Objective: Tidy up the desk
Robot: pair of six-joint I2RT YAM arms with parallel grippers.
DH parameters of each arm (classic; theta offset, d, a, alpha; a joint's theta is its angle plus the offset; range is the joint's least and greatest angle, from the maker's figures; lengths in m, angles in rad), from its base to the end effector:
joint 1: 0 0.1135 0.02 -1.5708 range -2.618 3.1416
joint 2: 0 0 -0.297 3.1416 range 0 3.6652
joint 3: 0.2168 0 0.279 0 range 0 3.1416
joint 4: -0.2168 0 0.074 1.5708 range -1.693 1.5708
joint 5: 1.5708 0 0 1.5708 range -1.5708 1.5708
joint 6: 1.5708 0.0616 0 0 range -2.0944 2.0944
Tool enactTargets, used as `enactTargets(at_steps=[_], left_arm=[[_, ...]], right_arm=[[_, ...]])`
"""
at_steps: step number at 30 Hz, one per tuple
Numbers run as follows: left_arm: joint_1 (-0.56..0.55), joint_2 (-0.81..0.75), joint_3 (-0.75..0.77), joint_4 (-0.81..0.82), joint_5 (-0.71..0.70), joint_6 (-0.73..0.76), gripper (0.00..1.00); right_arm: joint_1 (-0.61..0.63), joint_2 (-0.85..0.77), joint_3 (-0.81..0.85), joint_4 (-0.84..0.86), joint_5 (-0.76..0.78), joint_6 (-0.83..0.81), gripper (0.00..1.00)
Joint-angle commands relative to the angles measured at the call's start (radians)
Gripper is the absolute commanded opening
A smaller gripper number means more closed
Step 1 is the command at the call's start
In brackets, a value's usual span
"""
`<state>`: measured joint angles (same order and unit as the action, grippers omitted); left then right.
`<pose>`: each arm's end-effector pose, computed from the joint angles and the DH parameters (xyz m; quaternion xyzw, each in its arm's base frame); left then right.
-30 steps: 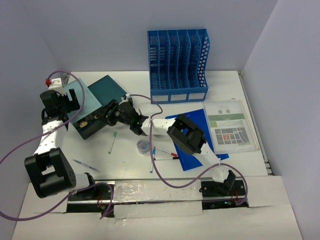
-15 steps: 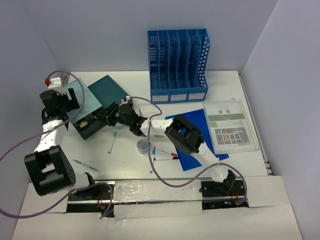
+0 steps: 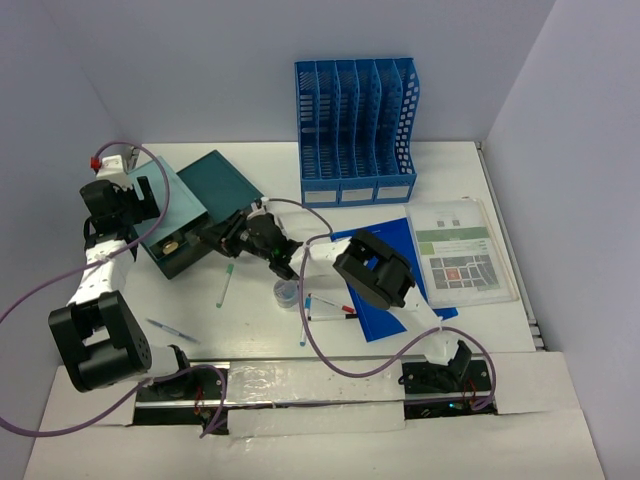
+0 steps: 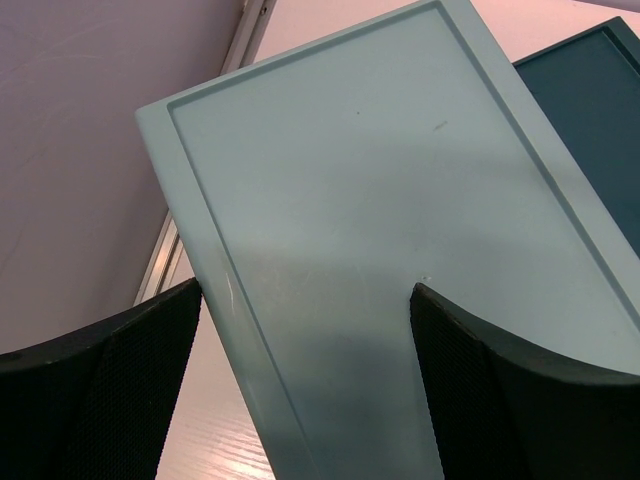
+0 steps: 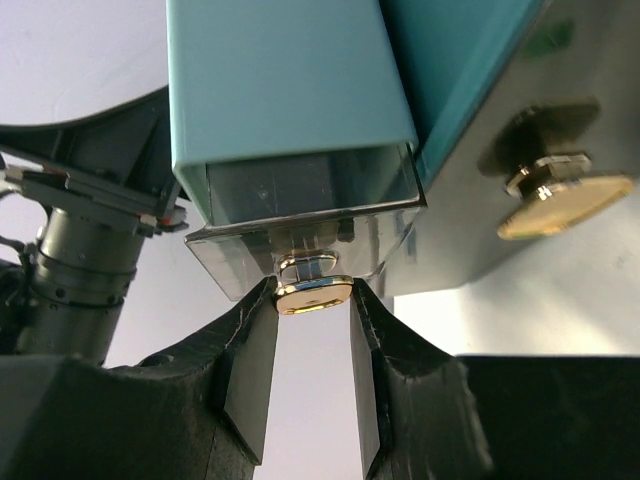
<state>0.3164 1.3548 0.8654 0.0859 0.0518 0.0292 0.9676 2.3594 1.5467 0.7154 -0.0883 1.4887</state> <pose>0.3333 0.1058 0.2753 -0.1052 0.8276 0.0734 0.5464 0.3338 0.4942 0.1531 0.1620 0.7226 0.6432 0.1947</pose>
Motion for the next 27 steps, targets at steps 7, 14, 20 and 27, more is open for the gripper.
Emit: enactTargets(at_steps=[7,14,20,27], left_arm=[[-0.007,-0.044,0.0,-0.046,0.026,-0.015,0.91],[-0.007,-0.077,-0.014,-0.055,0.033,-0.015,0.91],[-0.007,-0.086,-0.022,-0.063,0.016,-0.003,0.91],[-0.008,-0.101,-0.028,-0.067,0.014,-0.006,0.91]], right_arm=[[-0.013,-0.144,-0.145,0.06,0.027,-0.066,0.24],[-0.013,-0.144,-0.181,0.085,0.015,-0.041,0.27],[-0.013,-0.143,-0.166,0.08,0.008,-0.057,0.45],[-0.013,-0.181,-0.198,0.079,0.013,-0.102,0.69]])
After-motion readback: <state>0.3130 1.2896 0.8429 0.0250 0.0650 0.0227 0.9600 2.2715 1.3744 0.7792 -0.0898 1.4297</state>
